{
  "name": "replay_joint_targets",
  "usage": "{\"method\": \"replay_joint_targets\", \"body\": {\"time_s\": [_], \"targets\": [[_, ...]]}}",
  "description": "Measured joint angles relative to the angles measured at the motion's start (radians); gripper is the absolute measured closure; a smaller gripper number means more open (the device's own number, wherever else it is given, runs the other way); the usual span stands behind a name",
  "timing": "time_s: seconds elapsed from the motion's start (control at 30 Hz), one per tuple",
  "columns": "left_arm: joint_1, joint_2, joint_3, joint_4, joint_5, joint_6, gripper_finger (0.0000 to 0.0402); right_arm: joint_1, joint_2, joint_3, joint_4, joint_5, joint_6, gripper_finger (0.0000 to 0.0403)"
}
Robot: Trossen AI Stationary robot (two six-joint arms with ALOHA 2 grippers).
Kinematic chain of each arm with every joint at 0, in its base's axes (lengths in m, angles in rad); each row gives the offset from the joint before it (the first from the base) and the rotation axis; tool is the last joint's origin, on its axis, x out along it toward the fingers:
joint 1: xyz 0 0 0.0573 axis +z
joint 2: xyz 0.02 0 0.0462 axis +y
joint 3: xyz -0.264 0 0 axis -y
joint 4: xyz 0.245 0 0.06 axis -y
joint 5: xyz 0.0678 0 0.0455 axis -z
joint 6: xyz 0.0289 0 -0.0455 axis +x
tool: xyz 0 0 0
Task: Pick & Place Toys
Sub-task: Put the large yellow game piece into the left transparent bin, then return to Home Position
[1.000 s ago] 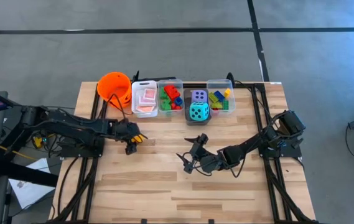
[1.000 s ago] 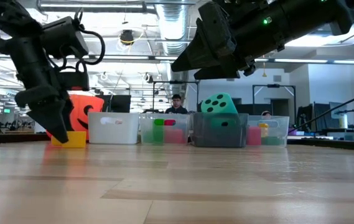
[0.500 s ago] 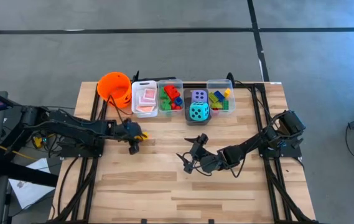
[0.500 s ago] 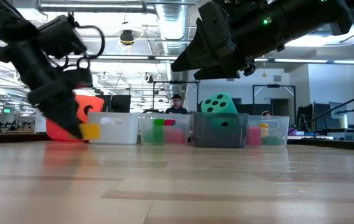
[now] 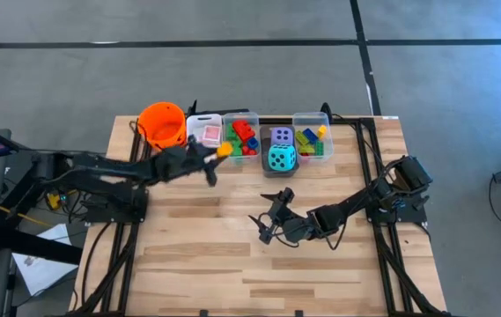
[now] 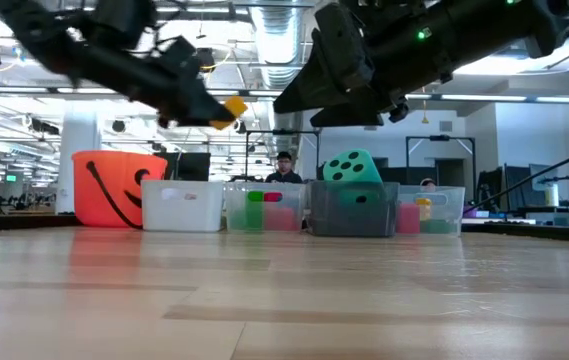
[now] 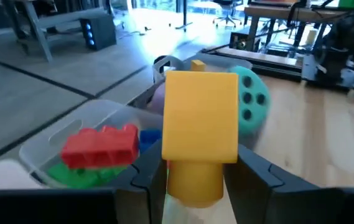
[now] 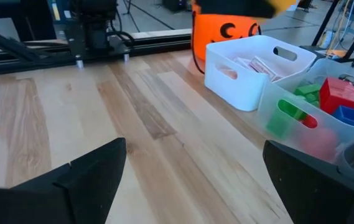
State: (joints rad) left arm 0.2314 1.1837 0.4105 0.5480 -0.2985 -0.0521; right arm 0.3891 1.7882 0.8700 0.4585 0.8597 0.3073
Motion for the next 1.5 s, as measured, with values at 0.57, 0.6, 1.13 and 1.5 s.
{"method": "replay_joint_targets", "body": {"time_s": [0.57,0.6,1.13,1.5], "targets": [[0.272,0.471,0.425,-0.299,0.151,0.028,0.0141,-0.021,0.0,0.0,0.006,-0.075,0.0,0.003],[0.267,0.468,0.425,-0.297,0.154,0.029,0.0129,-0.017,0.0,0.0,0.006,-0.075,0.0,0.003],[-0.016,-0.141,0.39,-0.672,0.405,-0.061,0.0073,0.144,-0.149,-0.001,-0.076,-0.021,-0.128,0.003],[-0.458,-0.684,-0.055,-0.569,0.139,-0.387,0.0083,0.428,-0.576,-0.002,-0.999,0.189,0.315,0.003]]}}
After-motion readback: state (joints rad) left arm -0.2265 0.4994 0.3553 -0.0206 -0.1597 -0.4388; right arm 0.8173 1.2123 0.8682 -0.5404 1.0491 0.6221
